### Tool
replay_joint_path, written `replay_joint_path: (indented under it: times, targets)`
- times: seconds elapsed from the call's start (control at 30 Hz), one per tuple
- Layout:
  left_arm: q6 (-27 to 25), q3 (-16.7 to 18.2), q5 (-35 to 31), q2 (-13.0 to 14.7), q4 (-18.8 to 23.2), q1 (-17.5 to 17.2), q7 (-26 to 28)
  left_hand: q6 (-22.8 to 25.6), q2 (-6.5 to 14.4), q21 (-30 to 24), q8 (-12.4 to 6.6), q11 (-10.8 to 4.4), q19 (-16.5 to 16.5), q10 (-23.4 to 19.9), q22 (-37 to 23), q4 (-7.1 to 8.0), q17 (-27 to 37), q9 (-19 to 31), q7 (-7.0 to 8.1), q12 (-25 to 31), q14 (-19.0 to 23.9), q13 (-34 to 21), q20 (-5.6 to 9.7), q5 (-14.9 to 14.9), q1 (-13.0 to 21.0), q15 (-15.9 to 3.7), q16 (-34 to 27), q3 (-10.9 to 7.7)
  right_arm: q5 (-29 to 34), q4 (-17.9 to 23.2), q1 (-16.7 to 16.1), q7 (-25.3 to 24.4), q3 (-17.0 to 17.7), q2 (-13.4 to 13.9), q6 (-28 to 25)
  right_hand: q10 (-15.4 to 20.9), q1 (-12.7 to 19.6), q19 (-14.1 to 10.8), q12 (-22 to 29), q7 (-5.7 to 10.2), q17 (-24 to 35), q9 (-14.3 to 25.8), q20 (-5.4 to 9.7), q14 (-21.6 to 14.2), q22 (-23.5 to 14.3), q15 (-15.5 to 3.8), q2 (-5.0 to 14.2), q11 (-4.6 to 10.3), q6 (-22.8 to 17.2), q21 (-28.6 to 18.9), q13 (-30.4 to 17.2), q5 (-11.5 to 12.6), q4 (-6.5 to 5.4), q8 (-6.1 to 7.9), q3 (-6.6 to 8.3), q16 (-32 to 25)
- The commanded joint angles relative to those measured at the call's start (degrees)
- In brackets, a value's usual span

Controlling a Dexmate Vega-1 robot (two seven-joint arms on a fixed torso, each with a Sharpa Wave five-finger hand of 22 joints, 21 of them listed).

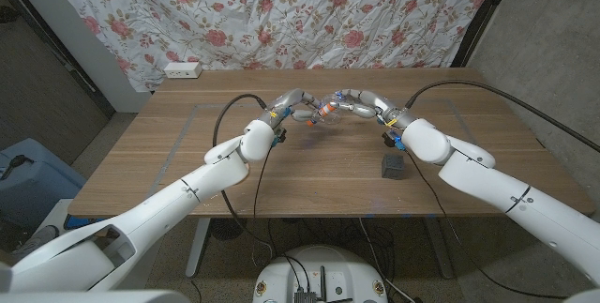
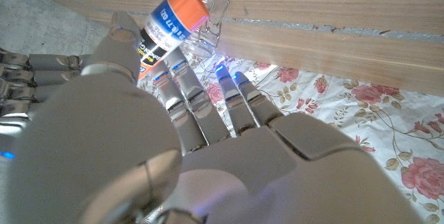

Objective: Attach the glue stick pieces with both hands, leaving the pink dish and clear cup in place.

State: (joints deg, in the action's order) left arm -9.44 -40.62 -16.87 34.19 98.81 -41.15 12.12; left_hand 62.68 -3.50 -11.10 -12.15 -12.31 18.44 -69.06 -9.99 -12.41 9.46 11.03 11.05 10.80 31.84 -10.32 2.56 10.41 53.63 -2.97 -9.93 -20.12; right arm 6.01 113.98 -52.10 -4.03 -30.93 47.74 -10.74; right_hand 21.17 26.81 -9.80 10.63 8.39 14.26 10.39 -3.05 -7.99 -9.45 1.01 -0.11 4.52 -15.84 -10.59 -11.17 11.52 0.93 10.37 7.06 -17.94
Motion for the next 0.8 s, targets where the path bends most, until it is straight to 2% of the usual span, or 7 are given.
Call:
replay_joint_path:
  times: [0.03, 0.43, 0.8]
  targets:
    - [-0.67, -0.30, -0.34, -0.59, 0.12, -0.26, 0.82, 2.96, 6.31, -0.29, -0.32, -0.42, -0.29, -0.03, -0.11, 2.73, 0.16, 0.11, -2.21, 0.34, -0.13, -0.97, 0.34, 0.23, -5.17, -8.25, -0.37, -3.13, -0.42, -0.48, -4.44, -6.54, 1.72, -0.76, 5.05, 0.55, -0.93, -0.41, 0.48, -0.59, 0.09, -0.02, 0.54, 0.17, -0.20, -0.62, 0.87, 0.44, -0.72, -0.18, 0.01, 0.04, -0.49, 0.51, 0.03, 0.19]
    - [-0.44, -0.26, -0.20, -0.50, -0.03, -0.19, 0.87, 2.85, 6.36, -0.29, -0.29, -0.41, -0.30, -0.03, -0.11, 2.71, 0.15, 0.11, -2.34, 0.34, -0.11, -0.97, 0.34, 0.24, -5.18, -8.30, -0.36, -3.21, -0.68, -0.63, -6.42, -8.74, 2.65, -1.76, 5.42, -1.86, -2.82, 0.27, -0.28, -2.52, -0.26, -0.15, 1.42, 2.95, -0.19, -1.53, 1.71, 1.84, 0.02, 0.00, 0.45, -0.03, -0.81, 0.27, -0.27, 1.68]
    - [-0.41, -0.37, -0.38, -0.81, -0.60, 0.17, 1.20, 2.98, 6.33, -0.29, -0.34, -0.42, -0.30, -0.01, -0.11, 2.71, 0.14, 0.11, -2.36, 0.34, -0.13, -0.97, 0.34, 0.23, -5.25, -8.28, -0.33, -3.24, 0.16, -0.24, -7.70, -10.22, 2.77, -2.02, 4.71, -2.90, -3.77, 0.61, -0.43, -3.26, -0.46, -0.18, 1.39, 3.88, -0.19, -2.11, 1.97, 2.70, 0.08, 0.04, 0.60, -0.10, -0.91, 0.31, -0.47, 2.25]
